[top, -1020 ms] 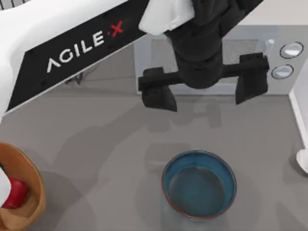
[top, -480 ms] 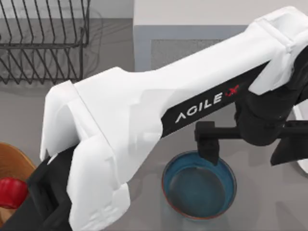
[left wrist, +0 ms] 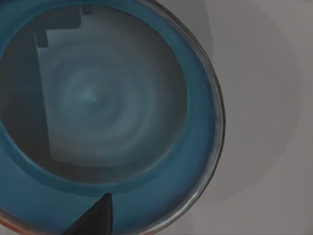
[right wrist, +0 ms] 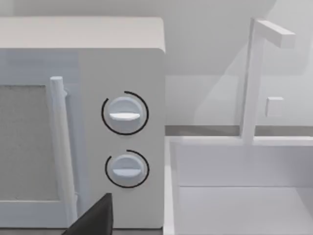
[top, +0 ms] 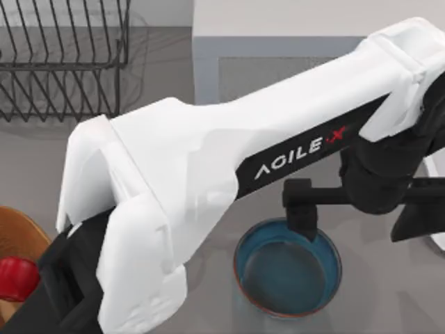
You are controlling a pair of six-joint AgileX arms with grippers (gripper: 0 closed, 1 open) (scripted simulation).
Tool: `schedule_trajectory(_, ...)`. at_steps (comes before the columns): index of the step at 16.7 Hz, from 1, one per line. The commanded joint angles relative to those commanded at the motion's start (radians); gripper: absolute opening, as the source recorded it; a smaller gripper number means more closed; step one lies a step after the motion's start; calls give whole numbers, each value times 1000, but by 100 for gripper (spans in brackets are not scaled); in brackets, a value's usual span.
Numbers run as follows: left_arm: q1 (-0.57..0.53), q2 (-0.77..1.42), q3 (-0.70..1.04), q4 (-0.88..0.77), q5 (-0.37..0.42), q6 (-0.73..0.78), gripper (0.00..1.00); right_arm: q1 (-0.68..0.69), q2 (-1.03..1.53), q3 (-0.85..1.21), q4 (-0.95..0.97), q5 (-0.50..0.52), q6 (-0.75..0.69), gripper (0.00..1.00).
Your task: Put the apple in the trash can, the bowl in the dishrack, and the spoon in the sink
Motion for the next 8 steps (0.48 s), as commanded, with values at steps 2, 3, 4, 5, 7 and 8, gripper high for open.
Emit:
schedule_trajectory(2,0,-5,-79,75,0,1,100,0,0,0,0,0,0,100)
schedule_trajectory(3,1,-8,-134,124,0,1,100,0,0,0,0,0,0,100)
schedule_trajectory(4,1,-11,-194,177,0,1,100,0,0,0,0,0,0,100)
schedule_trajectory(5,0,-14,-252,231,0,1,100,0,0,0,0,0,0,100)
schedule_trajectory(7,0,-18,-343,320,0,0,100,0,0,0,0,0,0,100)
schedule_trajectory(8,-1,-19,-372,349,0,-1,100,0,0,0,0,0,0,100)
